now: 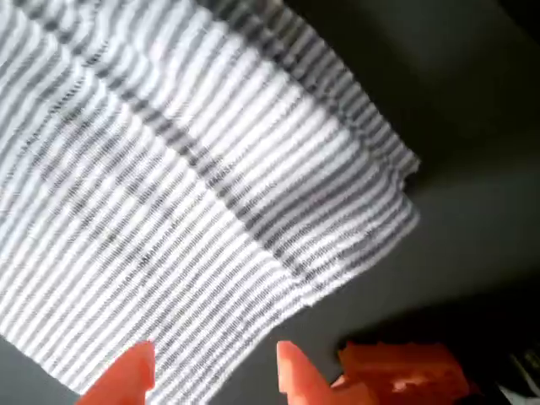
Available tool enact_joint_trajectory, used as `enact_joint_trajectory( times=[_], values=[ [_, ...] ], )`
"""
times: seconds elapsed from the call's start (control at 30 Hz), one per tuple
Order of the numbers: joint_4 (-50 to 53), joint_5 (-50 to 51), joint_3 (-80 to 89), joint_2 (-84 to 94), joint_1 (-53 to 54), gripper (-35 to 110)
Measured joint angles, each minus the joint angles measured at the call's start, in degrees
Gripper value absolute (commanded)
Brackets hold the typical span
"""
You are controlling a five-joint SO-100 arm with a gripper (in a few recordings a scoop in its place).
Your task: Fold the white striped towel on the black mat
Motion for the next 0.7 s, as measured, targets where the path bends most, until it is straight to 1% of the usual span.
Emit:
enact_joint_trajectory(
  times=[0.1,0.2,0.27,0.43,0.5,0.57,0.7],
  values=[
    [3.87,0.00,0.26,1.14,2.72,23],
    [5.19,1.23,3.69,4.31,5.19,27],
    [5.01,0.97,7.73,8.26,6.59,26],
    [-0.44,1.85,18.90,18.02,8.00,28],
    [-2.20,1.85,21.80,19.42,9.23,32],
    [-2.90,-0.26,24.35,19.69,9.58,35],
    [-6.77,0.26,28.21,19.07,9.58,33]
  ],
)
